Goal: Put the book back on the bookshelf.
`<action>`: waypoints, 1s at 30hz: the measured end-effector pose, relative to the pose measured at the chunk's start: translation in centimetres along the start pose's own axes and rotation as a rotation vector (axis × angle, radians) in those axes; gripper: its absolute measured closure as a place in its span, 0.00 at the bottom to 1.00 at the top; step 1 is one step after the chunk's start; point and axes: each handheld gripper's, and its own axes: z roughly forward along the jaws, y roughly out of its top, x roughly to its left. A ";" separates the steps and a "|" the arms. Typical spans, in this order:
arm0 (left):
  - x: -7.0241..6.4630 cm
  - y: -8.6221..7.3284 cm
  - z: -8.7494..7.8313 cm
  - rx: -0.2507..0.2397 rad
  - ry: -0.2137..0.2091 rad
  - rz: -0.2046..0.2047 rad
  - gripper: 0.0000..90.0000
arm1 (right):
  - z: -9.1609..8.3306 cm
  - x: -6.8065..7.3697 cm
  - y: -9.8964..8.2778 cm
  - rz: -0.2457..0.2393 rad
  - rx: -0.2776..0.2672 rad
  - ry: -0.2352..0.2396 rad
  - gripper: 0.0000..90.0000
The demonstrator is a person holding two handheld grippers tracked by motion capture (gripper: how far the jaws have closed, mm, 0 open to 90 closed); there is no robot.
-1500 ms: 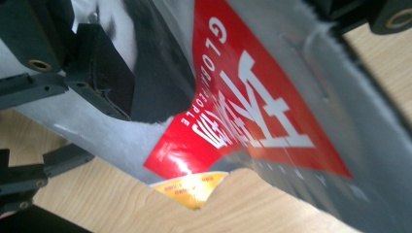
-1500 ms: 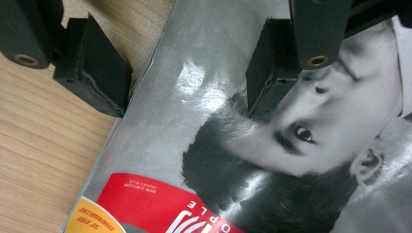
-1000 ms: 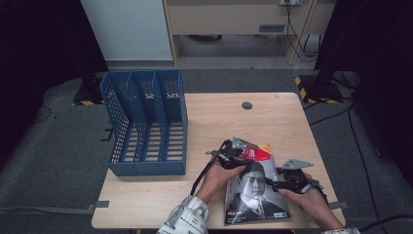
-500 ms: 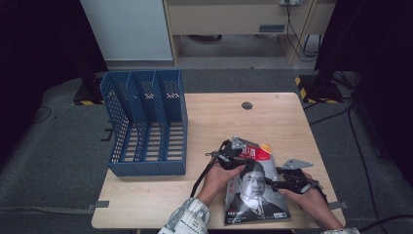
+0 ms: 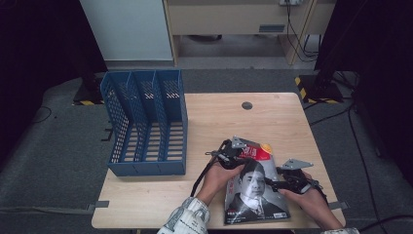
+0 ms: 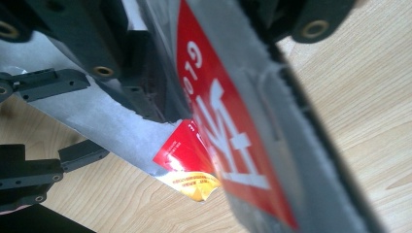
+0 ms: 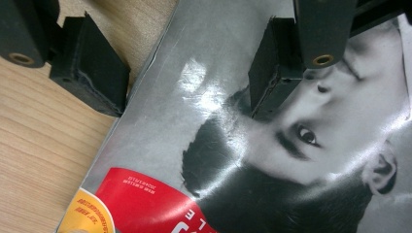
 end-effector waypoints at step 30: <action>-1.5 3.0 -3.3 -0.095 -0.010 0.037 0.95 | -1.9 -2.8 0.2 0.127 -0.057 -0.106 0.36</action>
